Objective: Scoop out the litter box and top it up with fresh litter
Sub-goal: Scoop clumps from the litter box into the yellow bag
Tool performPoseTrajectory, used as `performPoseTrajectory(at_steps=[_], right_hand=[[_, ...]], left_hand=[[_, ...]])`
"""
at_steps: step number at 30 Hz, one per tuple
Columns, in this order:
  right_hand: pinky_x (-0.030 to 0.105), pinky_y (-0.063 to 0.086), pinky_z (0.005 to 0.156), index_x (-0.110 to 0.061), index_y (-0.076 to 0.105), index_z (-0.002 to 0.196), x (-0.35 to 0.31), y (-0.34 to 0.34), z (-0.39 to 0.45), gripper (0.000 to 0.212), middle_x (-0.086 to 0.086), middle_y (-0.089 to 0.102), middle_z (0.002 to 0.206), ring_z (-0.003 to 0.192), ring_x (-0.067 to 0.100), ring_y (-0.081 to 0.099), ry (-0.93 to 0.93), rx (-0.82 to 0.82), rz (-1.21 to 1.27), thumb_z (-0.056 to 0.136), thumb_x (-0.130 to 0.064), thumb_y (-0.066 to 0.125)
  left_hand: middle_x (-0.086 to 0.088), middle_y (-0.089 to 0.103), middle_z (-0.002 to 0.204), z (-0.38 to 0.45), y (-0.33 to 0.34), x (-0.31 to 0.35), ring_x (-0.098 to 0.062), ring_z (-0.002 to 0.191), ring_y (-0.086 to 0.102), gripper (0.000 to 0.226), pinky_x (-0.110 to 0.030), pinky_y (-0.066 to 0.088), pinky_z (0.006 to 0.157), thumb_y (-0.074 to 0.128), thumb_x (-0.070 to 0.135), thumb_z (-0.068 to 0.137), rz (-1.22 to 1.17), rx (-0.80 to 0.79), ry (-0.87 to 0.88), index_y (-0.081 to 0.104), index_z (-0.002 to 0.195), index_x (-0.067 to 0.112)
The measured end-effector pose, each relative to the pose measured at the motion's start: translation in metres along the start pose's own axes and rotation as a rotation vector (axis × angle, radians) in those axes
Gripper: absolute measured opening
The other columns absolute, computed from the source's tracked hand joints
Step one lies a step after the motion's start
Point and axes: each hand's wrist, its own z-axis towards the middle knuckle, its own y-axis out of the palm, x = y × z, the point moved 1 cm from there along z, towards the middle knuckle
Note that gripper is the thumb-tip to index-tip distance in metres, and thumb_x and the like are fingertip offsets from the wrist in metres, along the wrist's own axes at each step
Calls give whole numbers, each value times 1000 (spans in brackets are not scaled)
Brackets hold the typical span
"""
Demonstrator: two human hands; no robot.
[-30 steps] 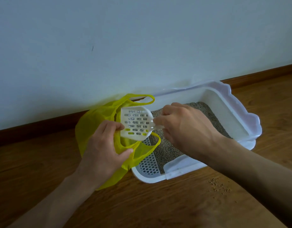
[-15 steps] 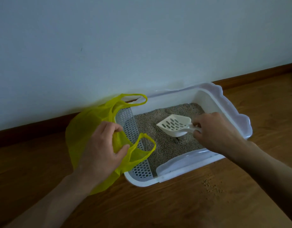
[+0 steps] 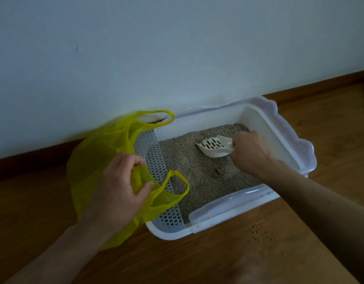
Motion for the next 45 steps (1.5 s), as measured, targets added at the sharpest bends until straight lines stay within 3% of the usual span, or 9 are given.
performPoseTrajectory(at_steps=[5, 10, 16, 19, 30, 45], right_hand=[[40, 59, 55, -10, 62, 77, -2, 13, 11, 9, 8, 58, 70, 60, 26, 60, 21, 14, 57, 81, -4, 55], [42, 56, 55, -9, 56, 77, 3, 22, 4, 11, 8, 56, 74, 64, 26, 58, -16, 38, 100, 87, -8, 53], [43, 51, 55, -13, 54, 75, 12, 19, -12, 11, 3, 53, 75, 61, 21, 52, -168, 130, 138, 86, -13, 54], [38, 46, 53, -16, 54, 79, 9, 16, -29, 9, -1, 51, 77, 61, 17, 50, -257, 143, 182, 88, -15, 55], [30, 37, 53, -14, 59, 80, 23, -10, -55, 7, -4, 48, 74, 60, 12, 46, -271, 175, 197, 87, -13, 57], [39, 48, 54, -19, 58, 78, 11, -24, -77, 8, -5, 50, 74, 61, 15, 50, -327, 150, 162, 86, -17, 58]], left_hand=[[4, 56, 99, -3, 6, 1, 0, 88, 47, 47, 1, 33, 82, 89, 13, 67, 6, -31, 11, 61, 104, 14], [4, 57, 101, 0, 7, 0, 0, 88, 46, 46, -9, 36, 81, 89, 13, 68, 10, -26, 4, 61, 105, 14], [6, 55, 101, -3, 2, 3, 3, 88, 43, 46, 0, 32, 81, 88, 14, 68, 20, -17, 8, 60, 105, 15], [4, 55, 101, -6, 0, 7, 2, 88, 43, 47, -6, 35, 80, 88, 13, 68, 23, -17, 20, 61, 106, 13], [2, 57, 102, -13, -9, 15, -5, 90, 50, 48, -12, 37, 81, 89, 9, 66, 29, 15, 44, 61, 105, 13], [2, 56, 99, -17, -22, 16, -5, 88, 47, 47, -14, 37, 77, 89, 9, 66, 33, 37, 45, 61, 104, 12]])
